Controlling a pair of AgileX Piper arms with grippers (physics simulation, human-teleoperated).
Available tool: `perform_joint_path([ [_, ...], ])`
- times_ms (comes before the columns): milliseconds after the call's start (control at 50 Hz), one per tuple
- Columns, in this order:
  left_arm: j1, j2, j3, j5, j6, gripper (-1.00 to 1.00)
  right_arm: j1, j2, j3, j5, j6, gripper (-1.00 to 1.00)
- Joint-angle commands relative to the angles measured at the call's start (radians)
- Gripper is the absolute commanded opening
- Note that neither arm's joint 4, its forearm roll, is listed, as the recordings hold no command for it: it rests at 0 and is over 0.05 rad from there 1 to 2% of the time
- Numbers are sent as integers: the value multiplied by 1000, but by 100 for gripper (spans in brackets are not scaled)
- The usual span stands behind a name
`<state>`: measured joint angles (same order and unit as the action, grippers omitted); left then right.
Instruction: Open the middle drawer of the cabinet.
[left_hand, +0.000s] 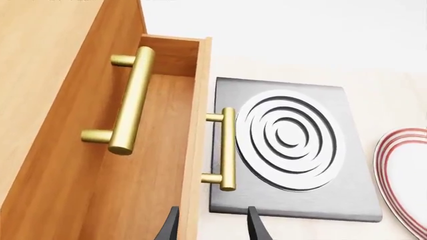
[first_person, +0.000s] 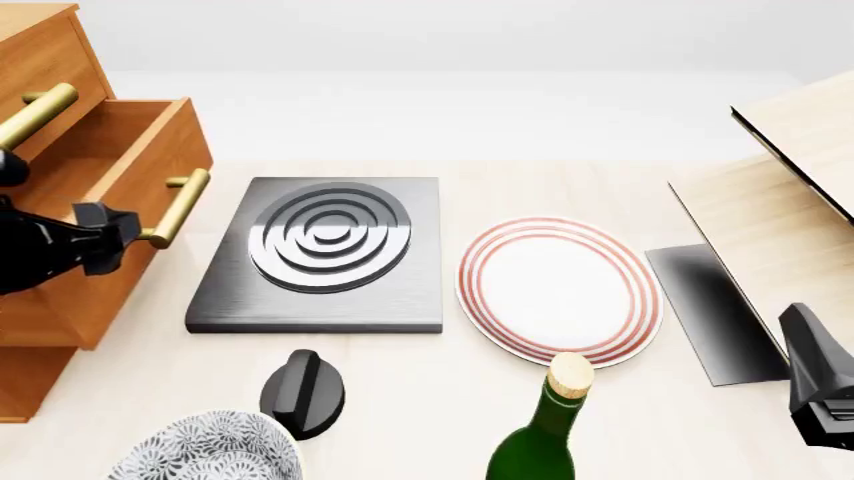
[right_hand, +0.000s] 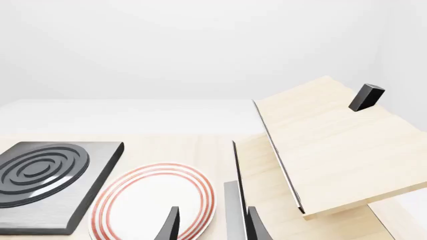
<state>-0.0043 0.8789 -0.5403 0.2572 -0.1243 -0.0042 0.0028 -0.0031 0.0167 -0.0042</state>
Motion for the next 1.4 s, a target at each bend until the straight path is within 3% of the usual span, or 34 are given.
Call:
perform_joint_path([
  [20, -23, 1, 19, 4, -13, 100, 2, 1, 0, -5, 1, 100],
  [1400, -170, 28, 25, -24, -31, 100, 2, 1, 0, -5, 1, 100],
])
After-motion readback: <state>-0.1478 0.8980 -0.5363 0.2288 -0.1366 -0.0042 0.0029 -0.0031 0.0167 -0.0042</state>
